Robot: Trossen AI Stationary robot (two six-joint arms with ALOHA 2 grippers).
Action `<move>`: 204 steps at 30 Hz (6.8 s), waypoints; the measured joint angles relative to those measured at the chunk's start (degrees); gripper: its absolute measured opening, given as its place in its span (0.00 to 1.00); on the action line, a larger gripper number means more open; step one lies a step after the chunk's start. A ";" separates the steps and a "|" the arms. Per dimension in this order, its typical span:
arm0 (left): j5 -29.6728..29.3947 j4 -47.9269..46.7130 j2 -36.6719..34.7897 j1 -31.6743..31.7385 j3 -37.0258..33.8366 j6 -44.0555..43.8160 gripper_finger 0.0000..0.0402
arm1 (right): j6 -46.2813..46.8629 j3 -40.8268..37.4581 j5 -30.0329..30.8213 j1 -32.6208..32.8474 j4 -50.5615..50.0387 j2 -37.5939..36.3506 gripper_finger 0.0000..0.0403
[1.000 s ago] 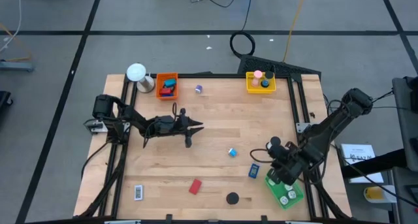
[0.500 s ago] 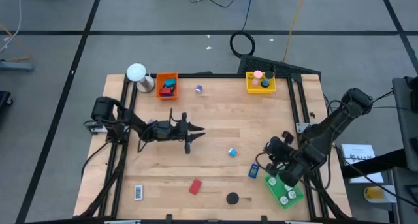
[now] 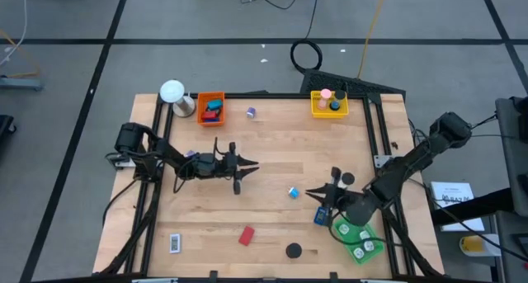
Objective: Pick & Place Office items
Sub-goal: Put the bottom violet charger adapter into the green bin
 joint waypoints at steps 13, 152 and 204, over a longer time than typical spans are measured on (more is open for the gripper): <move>2.65 0.96 0.00 0.93 0.00 -6.09 0.06 | -10.71 -2.74 -1.64 -3.61 10.72 0.00 0.01; 12.66 -89.29 -30.28 17.41 9.99 -23.15 0.33 | -10.71 -2.74 -1.69 -3.59 10.68 0.00 0.02; 25.91 -80.90 -6.21 2.85 23.39 -17.16 0.47 | -10.71 -2.74 -1.70 -3.59 10.72 0.00 0.01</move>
